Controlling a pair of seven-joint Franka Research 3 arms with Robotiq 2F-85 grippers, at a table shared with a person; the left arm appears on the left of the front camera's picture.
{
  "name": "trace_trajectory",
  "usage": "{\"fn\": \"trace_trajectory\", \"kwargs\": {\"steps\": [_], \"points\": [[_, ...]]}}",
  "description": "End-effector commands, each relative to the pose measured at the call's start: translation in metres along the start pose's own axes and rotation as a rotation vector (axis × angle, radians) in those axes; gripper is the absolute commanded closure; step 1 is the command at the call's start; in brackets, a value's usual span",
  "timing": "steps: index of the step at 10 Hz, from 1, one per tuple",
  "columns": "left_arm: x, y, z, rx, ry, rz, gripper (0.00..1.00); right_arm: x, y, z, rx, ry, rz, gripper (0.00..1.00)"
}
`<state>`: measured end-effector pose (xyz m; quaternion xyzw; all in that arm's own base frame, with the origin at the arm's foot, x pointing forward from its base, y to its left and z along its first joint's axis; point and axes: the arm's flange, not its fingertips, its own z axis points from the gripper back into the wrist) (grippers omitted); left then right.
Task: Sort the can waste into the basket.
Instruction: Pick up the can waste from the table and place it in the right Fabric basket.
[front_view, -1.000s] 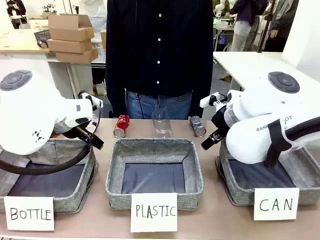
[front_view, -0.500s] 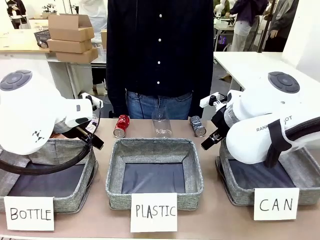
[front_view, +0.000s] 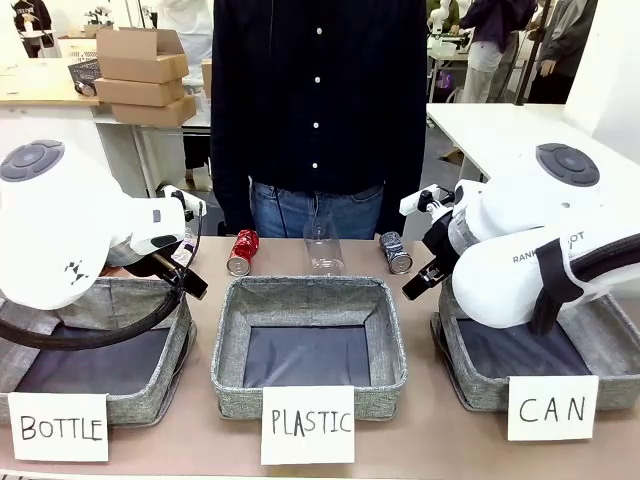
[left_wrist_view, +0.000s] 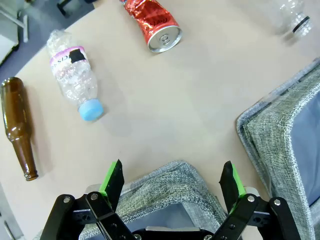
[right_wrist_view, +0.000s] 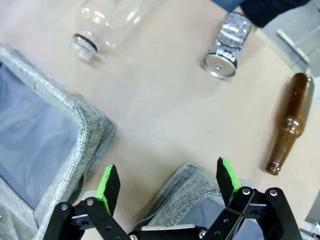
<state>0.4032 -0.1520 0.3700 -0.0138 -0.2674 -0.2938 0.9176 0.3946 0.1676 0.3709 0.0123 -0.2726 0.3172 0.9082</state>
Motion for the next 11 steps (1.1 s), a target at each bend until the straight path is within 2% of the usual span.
{"fn": "trace_trajectory", "kwargs": {"steps": [1,2,3,4,5,6,7,8,9,10,11], "points": [[0.007,-0.006,0.044,-0.022,0.101,0.072,0.00,0.009,0.002,0.042,-0.003,0.081,-0.076,0.00],[0.009,-0.018,0.102,-0.065,0.112,0.151,0.00,0.005,0.010,0.102,0.053,0.069,-0.093,0.00],[0.000,-0.029,0.145,-0.046,0.079,0.155,0.00,-0.006,0.021,0.151,0.068,0.039,-0.111,0.00],[-0.013,-0.037,0.176,-0.026,0.007,0.142,0.00,-0.019,0.027,0.186,0.048,0.001,-0.137,0.00],[-0.024,-0.042,0.192,-0.079,-0.075,0.116,0.00,-0.033,0.032,0.207,0.048,-0.063,-0.125,0.00],[-0.033,-0.044,0.186,-0.029,-0.135,0.170,0.00,-0.049,0.036,0.210,0.026,-0.115,-0.087,0.00],[0.010,-0.034,0.180,-0.048,0.002,0.119,0.00,0.008,0.018,0.184,0.045,-0.008,-0.105,0.00],[0.010,-0.034,0.180,-0.048,0.002,0.119,0.00,0.001,0.021,0.224,0.033,-0.064,-0.101,0.00],[0.008,-0.038,0.218,-0.041,-0.077,0.130,0.00,0.005,0.022,0.207,0.104,-0.017,-0.145,0.00],[0.008,-0.039,0.223,-0.255,-0.092,0.069,0.00,0.007,0.014,0.210,0.238,-0.049,-0.296,0.00],[-0.006,-0.022,0.241,-0.510,-0.144,0.097,0.00,-0.003,-0.005,0.230,0.467,-0.095,-0.571,0.00]]}}
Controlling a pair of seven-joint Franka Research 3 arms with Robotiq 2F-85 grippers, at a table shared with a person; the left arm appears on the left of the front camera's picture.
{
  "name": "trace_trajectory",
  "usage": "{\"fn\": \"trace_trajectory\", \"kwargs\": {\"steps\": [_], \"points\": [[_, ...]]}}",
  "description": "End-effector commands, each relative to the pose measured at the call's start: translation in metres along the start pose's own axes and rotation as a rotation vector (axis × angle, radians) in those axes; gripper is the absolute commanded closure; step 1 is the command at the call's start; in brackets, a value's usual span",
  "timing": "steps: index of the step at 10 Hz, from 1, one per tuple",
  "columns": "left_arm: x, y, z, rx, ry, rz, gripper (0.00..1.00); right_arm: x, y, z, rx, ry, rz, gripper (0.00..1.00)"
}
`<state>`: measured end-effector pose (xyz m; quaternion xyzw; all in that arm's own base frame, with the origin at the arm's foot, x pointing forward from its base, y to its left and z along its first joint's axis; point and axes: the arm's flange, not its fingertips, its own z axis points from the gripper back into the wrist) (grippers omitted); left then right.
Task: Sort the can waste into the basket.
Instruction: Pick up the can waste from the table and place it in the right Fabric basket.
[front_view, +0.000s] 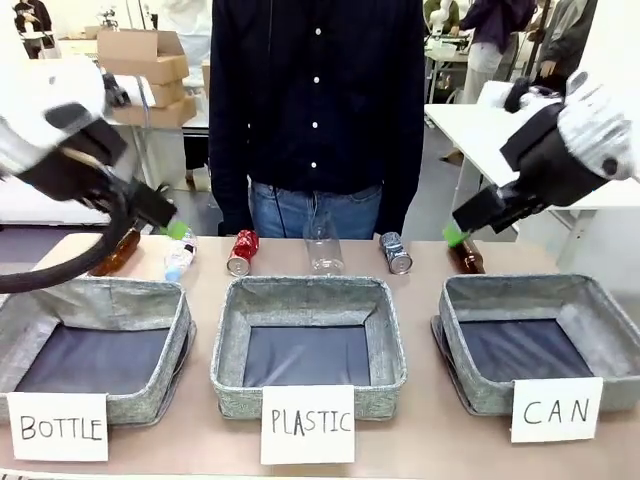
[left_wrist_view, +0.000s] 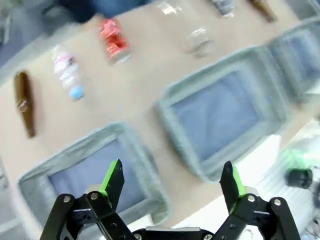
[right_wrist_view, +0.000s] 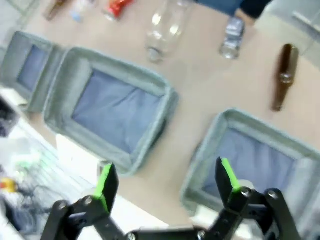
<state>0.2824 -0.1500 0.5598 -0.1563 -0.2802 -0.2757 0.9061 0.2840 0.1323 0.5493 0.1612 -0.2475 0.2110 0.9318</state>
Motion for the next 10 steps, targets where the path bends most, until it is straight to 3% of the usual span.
{"fn": "trace_trajectory", "kwargs": {"steps": [1,3,5,6,7,8,10], "points": [[-0.026,0.038,0.043,-0.537,-0.052,0.052,0.00,-0.009,-0.033,0.042,0.523,-0.054,-0.383,0.00],[-0.058,0.083,0.047,-0.746,-0.131,0.268,0.00,-0.034,-0.084,0.058,0.748,-0.187,-0.566,0.00],[-0.077,0.113,0.030,-0.859,-0.208,0.413,0.00,-0.051,-0.106,0.062,0.781,-0.310,-0.675,0.00],[-0.082,0.127,0.019,-0.874,-0.220,0.479,0.00,-0.055,-0.109,0.062,0.707,-0.355,-0.738,0.00],[-0.077,0.134,0.000,-0.756,-0.114,0.529,0.00,-0.054,-0.101,0.057,0.400,-0.310,-0.816,0.00],[-0.064,0.135,0.051,-0.881,-0.240,0.377,0.00,-0.035,-0.128,0.089,0.730,-0.255,-0.613,0.00],[-0.064,0.135,0.051,-0.881,-0.240,0.377,0.00,-0.035,-0.128,0.089,0.730,-0.255,-0.613,0.00]]}}
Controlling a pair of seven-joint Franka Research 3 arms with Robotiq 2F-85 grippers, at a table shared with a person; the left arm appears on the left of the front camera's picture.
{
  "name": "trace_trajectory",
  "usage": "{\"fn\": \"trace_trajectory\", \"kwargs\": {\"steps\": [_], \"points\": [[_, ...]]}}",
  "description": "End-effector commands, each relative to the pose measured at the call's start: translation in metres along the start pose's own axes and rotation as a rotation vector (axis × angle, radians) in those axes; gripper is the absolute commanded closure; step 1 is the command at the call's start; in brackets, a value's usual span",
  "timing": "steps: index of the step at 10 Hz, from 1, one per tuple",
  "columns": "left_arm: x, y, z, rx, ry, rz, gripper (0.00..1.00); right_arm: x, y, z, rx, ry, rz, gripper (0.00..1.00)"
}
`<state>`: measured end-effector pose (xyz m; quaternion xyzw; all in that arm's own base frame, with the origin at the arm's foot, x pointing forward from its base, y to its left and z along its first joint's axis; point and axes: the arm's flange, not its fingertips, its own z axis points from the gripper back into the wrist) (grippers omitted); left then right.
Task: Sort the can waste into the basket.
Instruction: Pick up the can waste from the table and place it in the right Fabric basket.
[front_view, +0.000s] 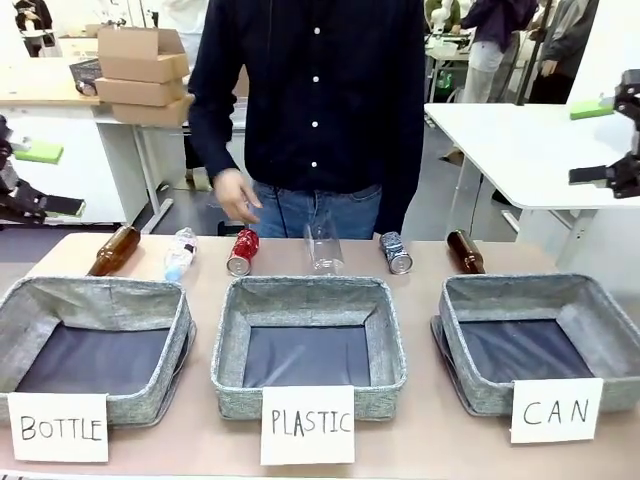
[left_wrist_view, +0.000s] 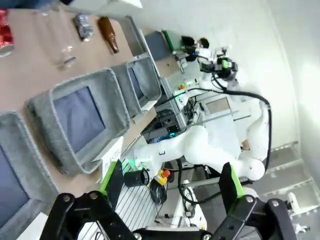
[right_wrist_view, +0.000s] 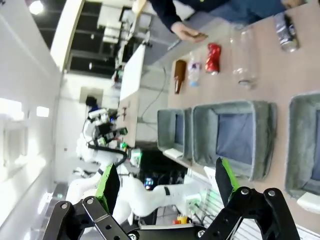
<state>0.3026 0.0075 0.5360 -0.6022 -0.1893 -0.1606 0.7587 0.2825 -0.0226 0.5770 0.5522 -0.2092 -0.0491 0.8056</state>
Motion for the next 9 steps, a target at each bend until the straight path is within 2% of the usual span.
{"fn": "trace_trajectory", "kwargs": {"steps": [1,5,6,7,8,9], "points": [[-0.002,-0.011,0.002,-0.014,-0.007,-0.052,0.00,0.001,0.001,0.002,0.047,0.026,0.040,0.00],[-0.002,-0.011,0.002,-0.014,-0.007,-0.052,0.00,-0.005,0.002,0.003,0.030,0.038,0.015,0.00],[-0.002,-0.011,0.002,-0.014,-0.007,-0.052,0.00,0.010,0.010,-0.020,-0.083,0.114,0.127,0.00],[-0.002,-0.011,0.002,-0.014,-0.007,-0.052,0.00,0.036,0.017,-0.049,-0.271,0.111,0.156,0.00],[-0.002,-0.011,0.002,-0.014,-0.007,-0.052,0.00,0.069,0.017,-0.090,-0.515,0.111,0.155,0.00],[-0.002,-0.011,0.002,-0.014,-0.007,-0.052,0.00,0.092,0.007,-0.132,-0.701,0.144,0.169,0.00]]}}
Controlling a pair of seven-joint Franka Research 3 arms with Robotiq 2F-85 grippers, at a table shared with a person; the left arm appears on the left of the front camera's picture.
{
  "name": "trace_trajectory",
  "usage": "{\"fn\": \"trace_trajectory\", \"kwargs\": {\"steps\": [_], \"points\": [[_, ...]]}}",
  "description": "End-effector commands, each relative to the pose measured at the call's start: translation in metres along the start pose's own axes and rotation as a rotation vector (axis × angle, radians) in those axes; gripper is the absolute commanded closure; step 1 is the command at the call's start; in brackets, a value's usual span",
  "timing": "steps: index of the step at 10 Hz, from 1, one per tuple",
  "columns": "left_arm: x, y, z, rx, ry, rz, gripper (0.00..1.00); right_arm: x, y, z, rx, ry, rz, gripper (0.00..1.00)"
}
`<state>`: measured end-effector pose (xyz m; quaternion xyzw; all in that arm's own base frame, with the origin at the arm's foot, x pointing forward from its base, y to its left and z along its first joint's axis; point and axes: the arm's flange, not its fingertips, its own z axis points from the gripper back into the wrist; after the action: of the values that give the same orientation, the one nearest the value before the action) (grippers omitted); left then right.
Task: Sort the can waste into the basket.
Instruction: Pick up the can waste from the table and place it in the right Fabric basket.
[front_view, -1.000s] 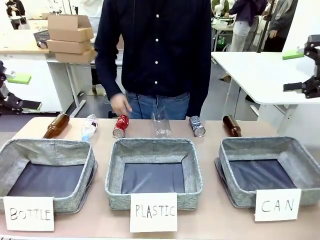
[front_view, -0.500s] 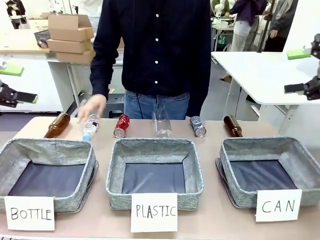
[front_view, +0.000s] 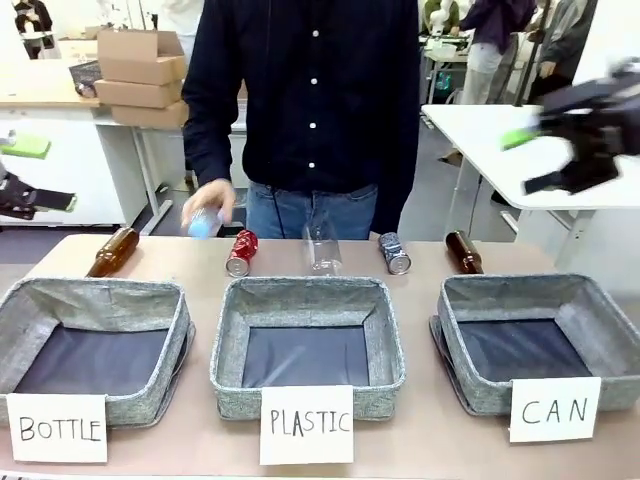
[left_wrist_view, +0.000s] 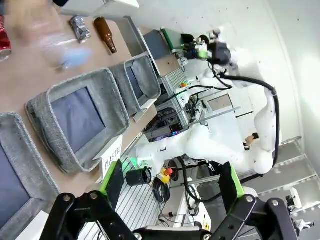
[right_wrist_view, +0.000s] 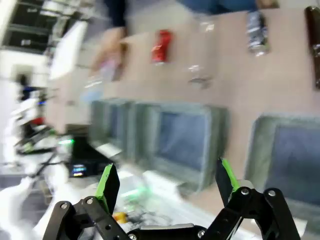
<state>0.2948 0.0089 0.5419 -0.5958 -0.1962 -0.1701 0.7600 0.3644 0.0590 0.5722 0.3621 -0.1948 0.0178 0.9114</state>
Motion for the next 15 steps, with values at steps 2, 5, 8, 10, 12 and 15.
{"fn": "trace_trajectory", "kwargs": {"steps": [2,5,8,10,12,15], "points": [[0.002,-0.002,-0.001,-0.024,-0.011,-0.027,0.00,0.075,-0.016,-0.103,-0.398,0.146,0.020,0.00],[0.002,-0.002,-0.001,-0.024,-0.011,-0.027,0.00,0.089,-0.047,-0.172,-0.200,0.175,-0.027,0.00],[0.002,-0.002,-0.001,-0.024,-0.011,-0.027,0.00,0.078,-0.059,-0.185,-0.377,0.167,0.010,0.00],[0.002,-0.002,-0.001,-0.024,-0.011,-0.027,0.00,0.106,-0.057,-0.206,-0.322,0.114,-0.113,0.00],[0.002,-0.002,-0.001,-0.024,-0.011,-0.027,0.00,0.144,-0.069,-0.263,-0.414,0.131,-0.061,0.00],[0.002,-0.002,-0.001,-0.024,-0.011,-0.027,0.00,0.181,-0.093,-0.308,-0.508,0.132,-0.082,0.00]]}}
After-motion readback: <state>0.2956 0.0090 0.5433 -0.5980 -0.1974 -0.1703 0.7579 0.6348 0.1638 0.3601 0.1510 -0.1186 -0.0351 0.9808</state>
